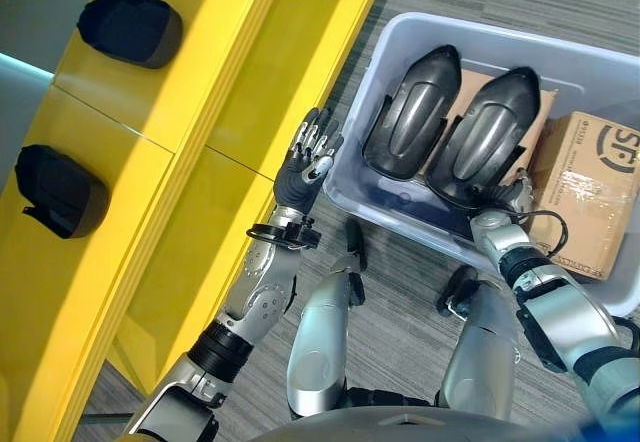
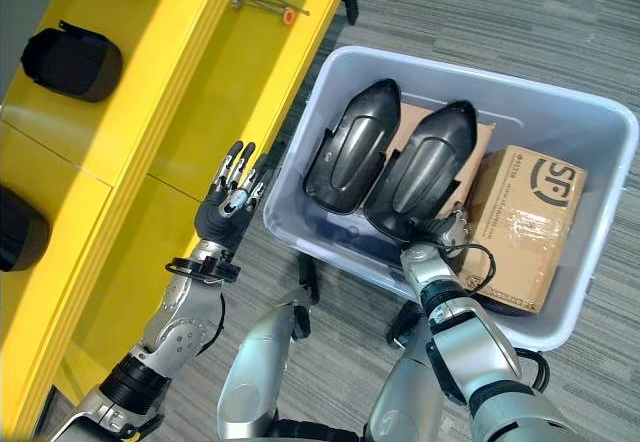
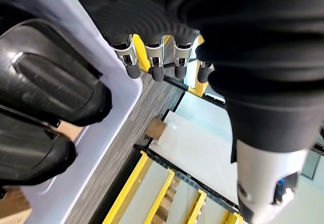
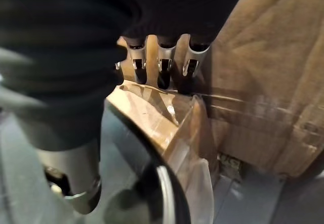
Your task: Move parts from the plastic box to the shelf.
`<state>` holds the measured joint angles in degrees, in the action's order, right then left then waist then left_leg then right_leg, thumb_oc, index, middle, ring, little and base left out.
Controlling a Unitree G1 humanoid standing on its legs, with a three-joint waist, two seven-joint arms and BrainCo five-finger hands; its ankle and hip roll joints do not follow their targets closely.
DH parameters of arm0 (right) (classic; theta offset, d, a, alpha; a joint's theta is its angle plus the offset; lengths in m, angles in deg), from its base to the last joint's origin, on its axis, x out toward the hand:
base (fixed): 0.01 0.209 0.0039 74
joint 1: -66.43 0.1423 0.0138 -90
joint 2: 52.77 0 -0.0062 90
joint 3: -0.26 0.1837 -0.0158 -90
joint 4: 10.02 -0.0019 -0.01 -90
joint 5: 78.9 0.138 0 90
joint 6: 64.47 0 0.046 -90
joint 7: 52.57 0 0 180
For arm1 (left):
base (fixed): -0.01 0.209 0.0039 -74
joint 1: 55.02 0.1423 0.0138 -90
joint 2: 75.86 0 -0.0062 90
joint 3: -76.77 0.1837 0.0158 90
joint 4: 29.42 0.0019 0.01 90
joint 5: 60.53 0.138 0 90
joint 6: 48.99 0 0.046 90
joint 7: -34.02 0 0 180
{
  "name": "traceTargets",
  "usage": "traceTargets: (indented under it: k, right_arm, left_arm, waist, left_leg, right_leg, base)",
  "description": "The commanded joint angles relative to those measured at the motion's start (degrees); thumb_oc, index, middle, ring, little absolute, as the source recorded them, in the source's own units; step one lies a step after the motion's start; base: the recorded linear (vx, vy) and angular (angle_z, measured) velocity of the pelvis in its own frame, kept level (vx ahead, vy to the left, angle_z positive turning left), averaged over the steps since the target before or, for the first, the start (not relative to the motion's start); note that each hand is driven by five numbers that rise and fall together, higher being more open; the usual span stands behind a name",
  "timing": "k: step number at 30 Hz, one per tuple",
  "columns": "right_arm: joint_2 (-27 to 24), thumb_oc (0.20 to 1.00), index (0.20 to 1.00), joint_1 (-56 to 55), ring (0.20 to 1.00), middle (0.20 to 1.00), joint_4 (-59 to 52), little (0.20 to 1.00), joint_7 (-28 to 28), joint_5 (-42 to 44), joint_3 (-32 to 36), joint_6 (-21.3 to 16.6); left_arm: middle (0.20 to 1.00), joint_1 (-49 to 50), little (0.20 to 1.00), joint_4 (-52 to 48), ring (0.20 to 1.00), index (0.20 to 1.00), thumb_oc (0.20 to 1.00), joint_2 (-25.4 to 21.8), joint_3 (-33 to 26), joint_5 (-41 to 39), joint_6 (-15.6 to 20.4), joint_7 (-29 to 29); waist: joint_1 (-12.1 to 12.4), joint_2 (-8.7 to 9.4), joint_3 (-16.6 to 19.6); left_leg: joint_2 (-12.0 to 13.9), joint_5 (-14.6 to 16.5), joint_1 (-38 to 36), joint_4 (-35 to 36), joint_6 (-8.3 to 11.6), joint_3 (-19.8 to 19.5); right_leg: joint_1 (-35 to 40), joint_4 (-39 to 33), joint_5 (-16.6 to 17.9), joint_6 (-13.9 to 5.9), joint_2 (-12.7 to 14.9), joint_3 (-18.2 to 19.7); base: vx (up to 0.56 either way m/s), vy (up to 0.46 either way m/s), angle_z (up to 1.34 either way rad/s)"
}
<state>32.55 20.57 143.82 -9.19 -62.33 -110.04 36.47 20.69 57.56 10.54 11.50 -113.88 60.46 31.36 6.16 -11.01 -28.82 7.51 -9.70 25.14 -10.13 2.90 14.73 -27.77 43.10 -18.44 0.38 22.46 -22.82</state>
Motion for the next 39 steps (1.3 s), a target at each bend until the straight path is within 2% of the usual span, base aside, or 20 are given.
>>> traceTargets:
  k: [1, 9, 14, 15, 16, 17, 18, 30, 37, 39]
  right_arm:
    - [0.4, 1.000, 1.000, 3.9, 1.000, 1.000, 3.5, 1.000, -1.3, 1.5, 1.0, 0.3]
    - [-0.3, 1.000, 1.000, 4.4, 1.000, 1.000, 5.0, 1.000, 0.4, 0.1, 1.6, 2.4]
    - [-1.2, 1.000, 1.000, 4.3, 1.000, 1.000, 5.9, 1.000, 0.5, -2.8, 1.2, 4.7]
    - [-1.1, 0.617, 0.617, 4.4, 0.617, 0.617, 6.0, 0.617, 0.8, -3.4, 0.8, 5.0]
    - [-1.1, 0.291, 0.291, 4.5, 0.291, 0.291, 6.1, 0.291, 1.0, -4.3, 0.4, 5.3]
    - [-1.3, 0.200, 0.200, 5.5, 0.200, 0.200, 6.1, 0.200, 0.7, -6.1, -0.6, 7.1]
    - [-1.8, 0.200, 0.200, 5.8, 0.200, 0.200, 6.3, 0.200, 1.1, -7.4, -1.4, 9.5]
    - [-2.5, 0.200, 0.200, 5.8, 0.200, 0.200, 6.9, 0.200, 6.9, -9.5, -2.8, 12.7]
    - [-3.4, 0.200, 0.200, 3.3, 0.200, 0.200, 6.6, 0.200, 7.4, -11.3, -2.5, 9.4]
    - [-3.6, 0.200, 0.200, 1.5, 0.200, 0.200, 6.1, 0.200, 8.5, -11.1, -2.4, 5.6]
  left_arm:
    - [1.000, -1.7, 1.000, -3.2, 1.000, 1.000, 1.000, -0.5, 1.4, -0.5, 3.6, 0.8]
    - [1.000, -1.9, 1.000, -3.3, 1.000, 1.000, 1.000, -0.5, 2.5, 0.0, 4.3, 0.8]
    - [1.000, -1.6, 1.000, -2.5, 1.000, 1.000, 1.000, -0.3, 3.1, 0.0, 6.1, 0.7]
    - [1.000, -1.6, 1.000, -2.5, 1.000, 1.000, 1.000, -0.3, 3.2, 0.2, 6.3, 0.4]
    - [1.000, -1.6, 1.000, -2.4, 1.000, 1.000, 1.000, -0.3, 3.2, 0.2, 6.4, 0.5]
    - [1.000, -1.5, 1.000, -2.4, 1.000, 1.000, 1.000, -0.3, 3.3, 0.3, 6.8, 1.2]
    - [1.000, -1.5, 1.000, -2.0, 1.000, 1.000, 1.000, -0.2, 3.3, -0.1, 8.0, 1.6]
    - [1.000, -1.3, 1.000, -2.3, 1.000, 1.000, 1.000, -0.9, 3.5, -1.5, 8.7, 4.8]
    - [1.000, -1.2, 1.000, -2.2, 1.000, 1.000, 1.000, -0.6, 3.7, 0.3, 10.3, 4.4]
    - [1.000, -0.7, 1.000, -2.3, 1.000, 1.000, 1.000, -0.9, 3.4, 0.8, 10.7, 4.5]
  waist:
    - [1.9, -2.61, -1.0]
    - [2.2, -3.06, -1.0]
    - [2.4, -3.93, -1.0]
    - [2.5, -4.01, -1.0]
    - [2.5, -4.10, -1.0]
    - [2.8, -4.47, -1.0]
    - [2.9, -4.58, -1.0]
    - [2.9, -4.16, -1.0]
    - [1.8, -3.65, -1.0]
    - [1.4, -3.38, -1.0]
  left_leg:
    - [0.1, 9.9, -0.1, -6.2, -0.11, 0.3]
    - [-0.1, 10.0, 2.1, -6.7, -0.38, 0.3]
    - [-0.7, 9.8, 3.2, -6.4, -0.64, 0.3]
    - [-0.7, 9.8, 3.6, -6.4, -0.71, 0.4]
    - [-0.7, 9.7, 3.9, -6.4, -0.73, 0.4]
    - [-0.9, 9.6, 4.7, -6.5, -0.70, 0.4]
    - [-0.9, 9.5, 4.9, -6.6, -0.65, 0.4]
    - [-0.6, 9.3, 5.1, -5.7, -0.72, 0.6]
    - [-0.1, 8.8, 2.6, -3.8, -0.38, 1.1]
    - [0.2, 8.4, 1.2, -2.7, -0.20, 1.4]
  right_leg:
    - [-0.4, -0.9, 3.3, -2.34, 0.1, 1.4]
    - [-2.5, -0.2, 3.4, -2.53, 0.3, 1.7]
    - [-3.7, -0.3, 3.7, -2.78, 0.5, 2.0]
    - [-4.1, -0.3, 3.7, -2.82, 0.6, 2.0]
    - [-4.4, -0.2, 3.8, -2.83, 0.6, 2.0]
    - [-5.1, 0.0, 3.8, -2.78, 0.7, 2.0]
    - [-5.5, 0.2, 3.8, -2.76, 0.8, 2.0]
    - [-5.5, -1.7, 4.8, -3.14, 0.0, 1.8]
    - [-3.3, -4.8, 6.0, -3.61, -0.8, 2.2]
    - [-2.1, -6.2, 6.6, -3.88, -1.0, 2.3]
  base:
    - [0.02, 0.015, 0.04]
    - [0.02, 0.018, 0.06]
    - [0.01, 0.020, 0.01]
    - [0.00, 0.000, 0.00]
    - [0.00, 0.000, 0.00]
    - [0.00, 0.034, 0.00]
    - [0.00, 0.034, 0.00]
    - [-0.03, -0.027, 0.00]
    - [-0.02, -0.003, -0.04]
    - [0.00, 0.000, 0.00]
